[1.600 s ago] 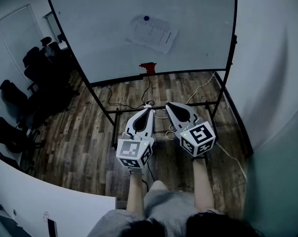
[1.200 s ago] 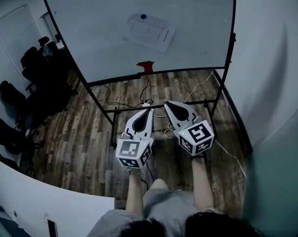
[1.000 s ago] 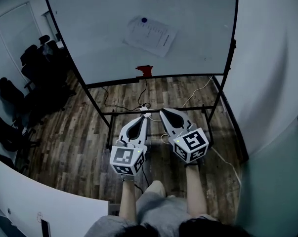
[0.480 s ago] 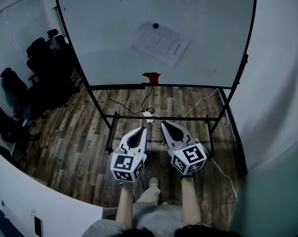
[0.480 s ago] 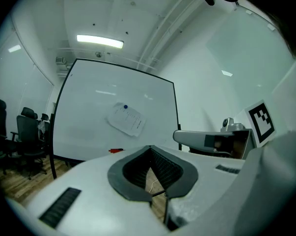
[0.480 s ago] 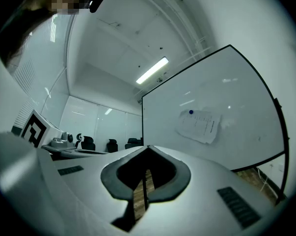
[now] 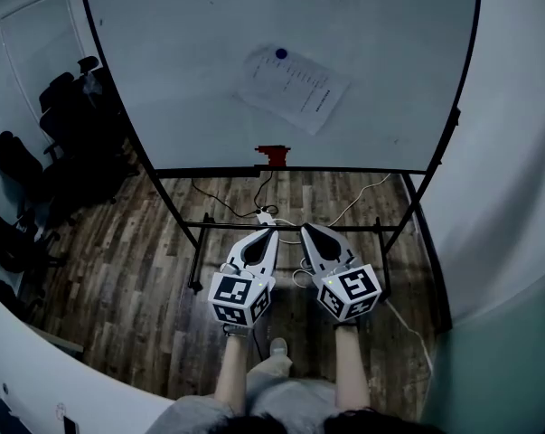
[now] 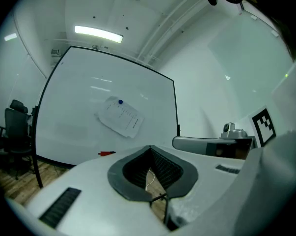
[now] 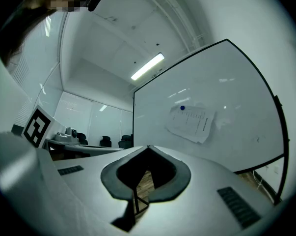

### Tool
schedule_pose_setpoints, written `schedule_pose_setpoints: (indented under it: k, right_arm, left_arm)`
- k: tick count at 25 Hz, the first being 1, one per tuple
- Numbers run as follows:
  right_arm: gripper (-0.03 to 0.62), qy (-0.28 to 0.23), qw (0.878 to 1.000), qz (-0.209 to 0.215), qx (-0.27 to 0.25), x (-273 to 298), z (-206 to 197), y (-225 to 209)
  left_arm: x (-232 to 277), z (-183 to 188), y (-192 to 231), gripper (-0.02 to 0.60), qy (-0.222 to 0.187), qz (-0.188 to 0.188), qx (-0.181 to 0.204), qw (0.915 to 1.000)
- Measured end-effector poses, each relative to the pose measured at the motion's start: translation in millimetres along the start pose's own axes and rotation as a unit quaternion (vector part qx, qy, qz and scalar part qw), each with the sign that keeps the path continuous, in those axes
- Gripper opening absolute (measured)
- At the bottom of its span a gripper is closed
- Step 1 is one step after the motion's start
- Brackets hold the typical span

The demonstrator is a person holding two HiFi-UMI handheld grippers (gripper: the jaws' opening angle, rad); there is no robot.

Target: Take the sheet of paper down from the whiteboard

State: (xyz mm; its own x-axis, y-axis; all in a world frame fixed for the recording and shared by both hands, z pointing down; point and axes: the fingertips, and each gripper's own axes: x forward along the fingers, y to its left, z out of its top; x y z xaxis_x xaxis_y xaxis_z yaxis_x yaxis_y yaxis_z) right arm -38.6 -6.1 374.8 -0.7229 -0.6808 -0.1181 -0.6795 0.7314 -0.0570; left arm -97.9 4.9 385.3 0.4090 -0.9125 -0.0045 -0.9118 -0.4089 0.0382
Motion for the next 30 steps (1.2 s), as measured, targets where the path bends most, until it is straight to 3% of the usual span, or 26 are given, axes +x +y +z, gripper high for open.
schedule_pose_setpoints:
  k: [8, 19, 26, 30]
  right_arm:
    - [0.000, -0.003, 1.000, -0.031, 0.000, 33, 5, -51]
    - [0.000, -0.014, 0.999, -0.038, -0.017, 97, 14, -78]
    - [0.000, -0.020, 0.999, -0.042, -0.011, 130, 13, -87]
    - [0.000, -0.021, 0.999, -0.046, -0.016, 143, 17, -96]
  left_arm:
    - [51, 6, 23, 0.006, 0.002, -0.024, 0.004, 0.9997]
    - [102, 24, 74, 0.005, -0.016, -0.034, 0.011, 0.9992]
    - [119, 27, 105, 0.006, -0.022, -0.031, 0.019, 0.9991]
    - [128, 30, 121, 0.006, -0.017, -0.016, -0.002, 0.9997]
